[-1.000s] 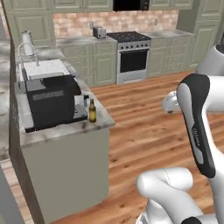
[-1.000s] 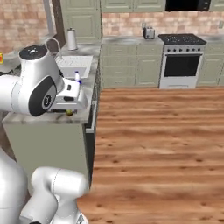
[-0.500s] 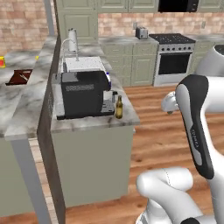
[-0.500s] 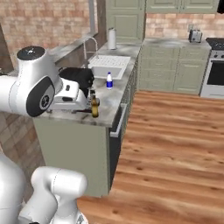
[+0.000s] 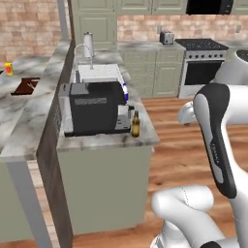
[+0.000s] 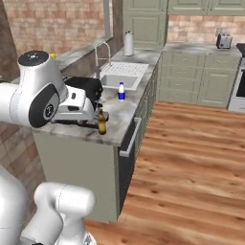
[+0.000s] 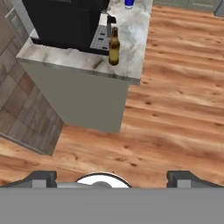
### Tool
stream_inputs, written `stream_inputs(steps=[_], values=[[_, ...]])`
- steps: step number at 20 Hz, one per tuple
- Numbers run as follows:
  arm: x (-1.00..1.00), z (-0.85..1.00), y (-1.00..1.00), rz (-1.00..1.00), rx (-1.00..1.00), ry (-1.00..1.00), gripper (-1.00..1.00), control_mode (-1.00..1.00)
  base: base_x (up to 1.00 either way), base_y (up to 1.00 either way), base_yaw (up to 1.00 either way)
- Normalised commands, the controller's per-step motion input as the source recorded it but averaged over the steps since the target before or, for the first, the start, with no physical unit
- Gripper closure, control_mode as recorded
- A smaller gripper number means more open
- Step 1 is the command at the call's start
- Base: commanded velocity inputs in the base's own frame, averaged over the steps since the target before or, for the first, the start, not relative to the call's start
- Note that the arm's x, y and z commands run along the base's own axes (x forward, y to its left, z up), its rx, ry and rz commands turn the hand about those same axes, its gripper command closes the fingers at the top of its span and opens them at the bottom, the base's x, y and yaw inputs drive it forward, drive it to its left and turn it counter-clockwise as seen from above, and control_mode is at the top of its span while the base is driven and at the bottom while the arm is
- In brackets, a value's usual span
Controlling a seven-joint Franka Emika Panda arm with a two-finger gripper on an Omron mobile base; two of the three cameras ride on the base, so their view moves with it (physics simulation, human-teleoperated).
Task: Place the drinks on the dining counter in a tight cluster.
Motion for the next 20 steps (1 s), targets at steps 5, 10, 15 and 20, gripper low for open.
stream_inputs(steps=[5, 10, 15, 20], values=[[0.0, 0.0, 0.0, 0.0, 0.0, 0.0, -1.0, 1.0, 0.47, -0.01, 0.08], [0.0, 0.0, 0.0, 0.0, 0.0, 0.0, -1.0, 1.0, 0.44, 0.0, 0.06], [0.0, 0.0, 0.0, 0.0, 0.0, 0.0, -1.0, 1.0, 0.52, 0.0, 0.02], [0.0, 0.0, 0.0, 0.0, 0.0, 0.0, -1.0, 1.0, 0.47, 0.0, 0.01]])
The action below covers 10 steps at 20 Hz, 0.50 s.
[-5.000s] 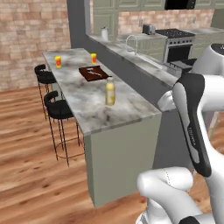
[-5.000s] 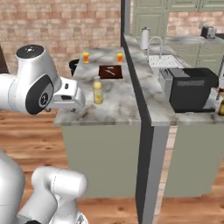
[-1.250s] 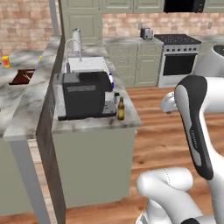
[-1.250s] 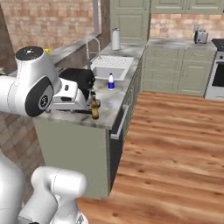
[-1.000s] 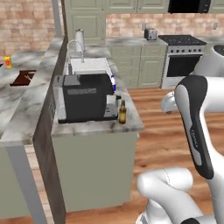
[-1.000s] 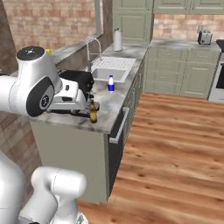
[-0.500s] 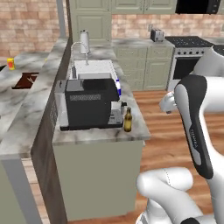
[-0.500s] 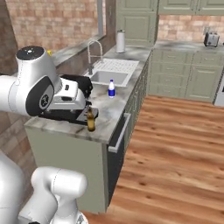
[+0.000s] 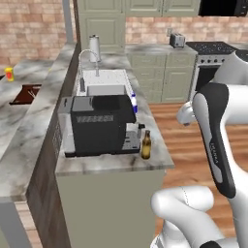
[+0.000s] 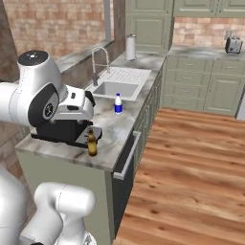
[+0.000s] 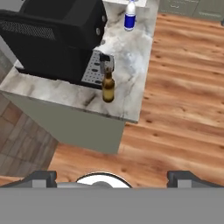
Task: Place the drinks on the dining counter in a tight cluster.
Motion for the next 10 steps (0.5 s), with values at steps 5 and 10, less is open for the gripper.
stream_inputs(steps=[5, 10], values=[[0.0, 0.0, 0.0, 0.0, 0.0, 0.0, -1.0, 1.0, 0.44, 0.0, 0.01], [0.0, 0.0, 0.0, 0.0, 0.0, 0.0, -1.0, 1.0, 0.39, 0.0, 0.0]])
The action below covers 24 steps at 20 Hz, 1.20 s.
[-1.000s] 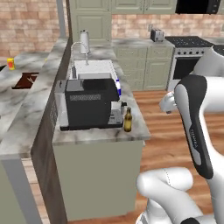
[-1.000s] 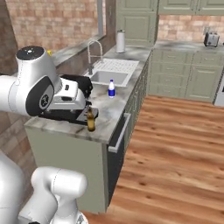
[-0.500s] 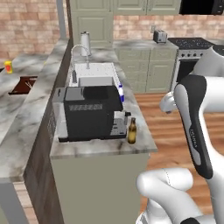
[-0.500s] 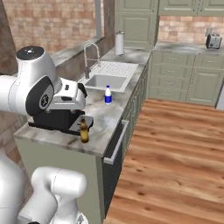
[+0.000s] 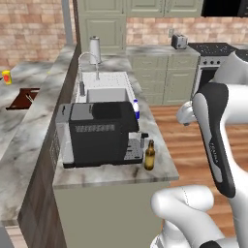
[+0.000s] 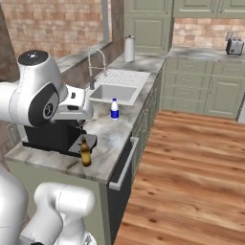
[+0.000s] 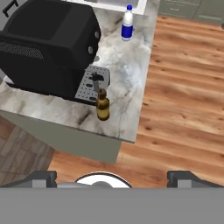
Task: Place the drinks on the dining counter in a tight cluster.
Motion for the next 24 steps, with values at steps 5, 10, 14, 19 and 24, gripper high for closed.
stream_inputs(steps=[5, 10, 14, 19, 24], values=[[0.0, 0.0, 0.0, 0.0, 0.0, 0.0, -1.0, 1.0, 0.01, 0.0, 0.01], [0.0, 0.0, 0.0, 0.0, 0.0, 0.0, -1.0, 1.0, 0.0, 0.0, 0.0], [0.0, 0.0, 0.0, 0.0, 0.0, 0.0, -1.0, 1.0, 0.0, 0.0, 0.0], [0.04, -0.04, 0.0, 0.05, 0.02, 0.0, -1.0, -1.0, 0.0, 0.0, 0.0], [0.26, -0.21, 0.0, 0.24, 0.12, 0.0, -1.0, -1.0, 0.0, 0.0, 0.0]])
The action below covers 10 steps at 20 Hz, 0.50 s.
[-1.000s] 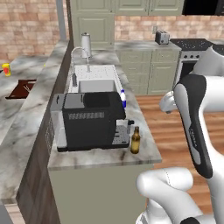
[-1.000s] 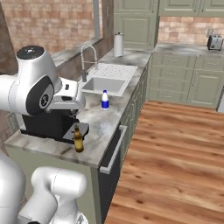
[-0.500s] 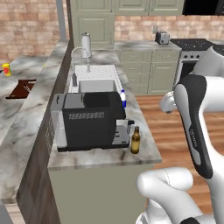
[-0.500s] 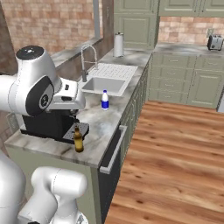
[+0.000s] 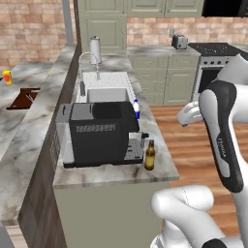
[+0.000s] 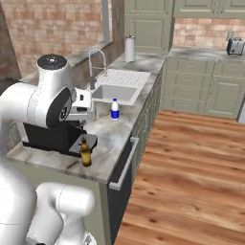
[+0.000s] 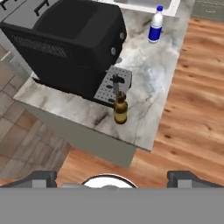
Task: Place the drinks on the dining counter in a tight cluster.
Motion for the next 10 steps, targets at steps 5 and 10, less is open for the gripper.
stream_inputs(steps=[5, 10], values=[[0.34, -0.33, 0.0, 0.29, 0.12, 0.0, -1.0, -1.0, 0.0, 0.0, 0.0], [0.53, -0.37, 0.0, 0.26, 0.12, -0.01, -1.0, -1.0, 0.0, 0.0, 0.0]])
